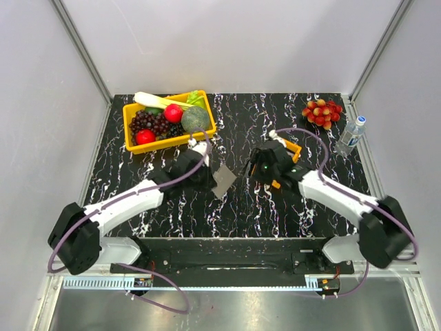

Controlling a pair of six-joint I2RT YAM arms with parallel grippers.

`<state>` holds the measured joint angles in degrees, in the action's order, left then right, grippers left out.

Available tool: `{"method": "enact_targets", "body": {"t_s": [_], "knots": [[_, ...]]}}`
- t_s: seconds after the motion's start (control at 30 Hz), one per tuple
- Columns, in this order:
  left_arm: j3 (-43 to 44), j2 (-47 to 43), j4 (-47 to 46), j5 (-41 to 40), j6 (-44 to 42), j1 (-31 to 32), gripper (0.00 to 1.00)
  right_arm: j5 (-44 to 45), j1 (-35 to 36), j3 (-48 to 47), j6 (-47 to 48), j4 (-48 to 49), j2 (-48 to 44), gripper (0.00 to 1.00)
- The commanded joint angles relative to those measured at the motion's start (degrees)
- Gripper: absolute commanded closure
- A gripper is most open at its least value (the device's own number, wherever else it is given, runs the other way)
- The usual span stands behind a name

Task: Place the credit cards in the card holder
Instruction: Open the card holder at the center of the board.

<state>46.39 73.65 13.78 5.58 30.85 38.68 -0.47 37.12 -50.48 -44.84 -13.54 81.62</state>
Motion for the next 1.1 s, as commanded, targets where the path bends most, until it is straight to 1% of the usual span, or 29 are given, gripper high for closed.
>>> {"method": "enact_targets", "body": {"t_s": [0.0, 0.1, 0.13, 0.27, 0.37, 0.43, 0.5, 0.6, 0.73, 0.8, 0.9, 0.97, 1.03, 1.07], "knots": [[1.68, 2.36, 11.60, -25.67, 1.65, 10.87, 1.00, 13.72, 0.40, 0.90, -0.42, -7.72, -10.67, 0.35], [4.84, 8.25, 17.40, -39.81, 6.31, 18.43, 1.00, 17.95, 0.32, 2.40, -1.21, -10.45, -16.83, 0.35], [6.24, 10.53, 18.99, -43.25, 7.37, 20.45, 1.00, 18.66, 0.40, 2.92, -1.39, -10.98, -18.76, 0.35], [10.11, 17.48, 21.02, -49.25, 9.14, 25.65, 1.00, 22.26, 0.41, 4.25, -2.71, -14.66, -24.04, 0.35], [12.75, 21.61, 23.30, -52.15, 11.15, 28.90, 1.00, 23.49, 0.41, 5.21, -3.41, -16.08, -26.34, 0.35], [14.16, 21.89, 24.62, -51.91, 12.83, 30.05, 1.00, 23.93, 0.41, 6.09, -4.03, -16.43, -27.22, 0.35], [15.30, 20.58, 26.81, -53.56, 15.46, 30.84, 1.00, 24.73, 0.40, 6.79, -4.82, -16.96, -27.92, 0.35], [15.31, 17.94, 29.71, -58.04, 18.71, 31.46, 1.00, 25.87, 0.40, 7.76, -5.96, -17.40, -28.45, 0.35], [14.08, 15.39, 30.96, -63.85, 19.07, 33.56, 1.00, 26.22, 0.32, 8.82, -6.93, -17.31, -29.33, 0.34], [13.03, 15.73, 28.60, -62.90, 16.45, 33.57, 1.00, 26.22, 0.40, 8.91, -7.02, -17.40, -29.33, 0.34], [12.76, 19.24, 26.48, -60.26, 14.68, 34.01, 1.00, 26.57, 0.40, 9.26, -8.07, -17.57, -30.03, 0.32], [12.76, 21.26, 24.20, -56.15, 13.01, 34.27, 1.00, 27.36, 0.32, 9.17, -8.77, -18.27, -30.82, 0.31], [13.11, 23.03, 22.79, -53.85, 12.39, 34.53, 0.96, 28.59, 0.40, 9.08, -8.95, -19.59, -31.87, 0.30], [13.28, 23.73, 22.00, -53.23, 11.96, 34.89, 0.92, 29.29, 0.32, 8.91, -9.12, -20.29, -32.40, 0.28]]}}
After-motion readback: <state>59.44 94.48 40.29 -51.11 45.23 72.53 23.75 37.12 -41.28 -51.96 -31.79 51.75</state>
